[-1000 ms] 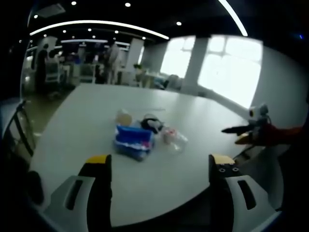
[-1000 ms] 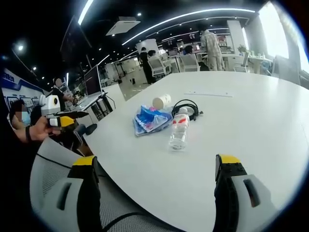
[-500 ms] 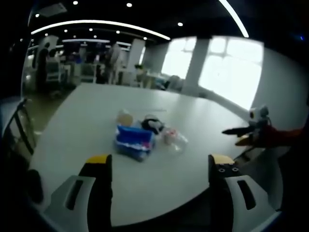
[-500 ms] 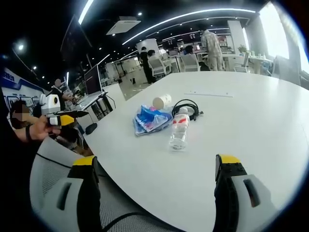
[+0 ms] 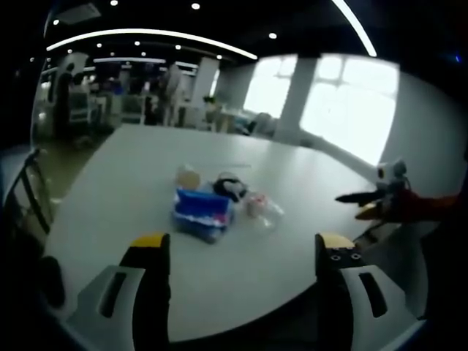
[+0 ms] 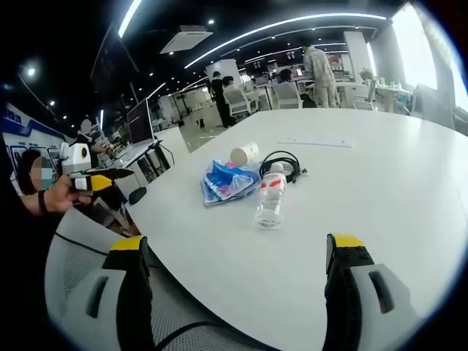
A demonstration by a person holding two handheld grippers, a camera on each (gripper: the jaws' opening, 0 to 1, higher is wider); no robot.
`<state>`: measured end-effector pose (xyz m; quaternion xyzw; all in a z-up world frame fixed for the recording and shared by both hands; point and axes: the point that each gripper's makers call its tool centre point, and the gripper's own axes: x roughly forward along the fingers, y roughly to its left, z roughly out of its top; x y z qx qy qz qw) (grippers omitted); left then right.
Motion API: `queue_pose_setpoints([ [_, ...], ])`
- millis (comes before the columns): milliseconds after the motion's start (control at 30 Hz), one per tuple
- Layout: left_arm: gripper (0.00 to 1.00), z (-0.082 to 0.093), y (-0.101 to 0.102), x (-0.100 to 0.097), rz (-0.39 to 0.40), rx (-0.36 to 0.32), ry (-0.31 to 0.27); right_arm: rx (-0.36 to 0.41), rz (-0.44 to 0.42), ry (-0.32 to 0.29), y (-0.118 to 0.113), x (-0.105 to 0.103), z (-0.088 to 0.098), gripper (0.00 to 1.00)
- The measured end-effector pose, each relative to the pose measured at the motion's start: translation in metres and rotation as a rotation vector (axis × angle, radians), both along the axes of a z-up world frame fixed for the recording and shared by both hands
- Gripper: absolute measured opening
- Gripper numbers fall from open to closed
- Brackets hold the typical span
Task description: Arrange the tabletop items into an orderly group along one side of the table until the central work area is clear of visible clutter.
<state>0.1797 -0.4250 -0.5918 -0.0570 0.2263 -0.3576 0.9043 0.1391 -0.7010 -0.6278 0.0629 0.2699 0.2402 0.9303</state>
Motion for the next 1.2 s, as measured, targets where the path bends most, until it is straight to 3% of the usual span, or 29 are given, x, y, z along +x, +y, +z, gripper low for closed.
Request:
queue_pose_setpoints([
  [500, 0.78, -0.002, 0.001, 0.0, 0.006, -0.003, 0.013, -0.047, 0.043, 0.047, 0.011, 0.003, -0.01, 1.0],
  [633, 0.78, -0.002, 0.002, 0.001, 0.01, -0.004, 0.013, -0.032, 0.054, 0.061, 0.023, 0.012, -0.012, 0.99],
  [867, 0.78, -0.001, 0.004, 0.002, 0.02, -0.011, 0.013, -0.068, 0.127, 0.092, 0.047, 0.028, -0.021, 0.99],
  [1200, 0.78, 0.0, 0.006, 0.003, 0.032, -0.018, 0.011, -0.109, 0.155, 0.088, 0.063, 0.069, -0.02, 0.99],
])
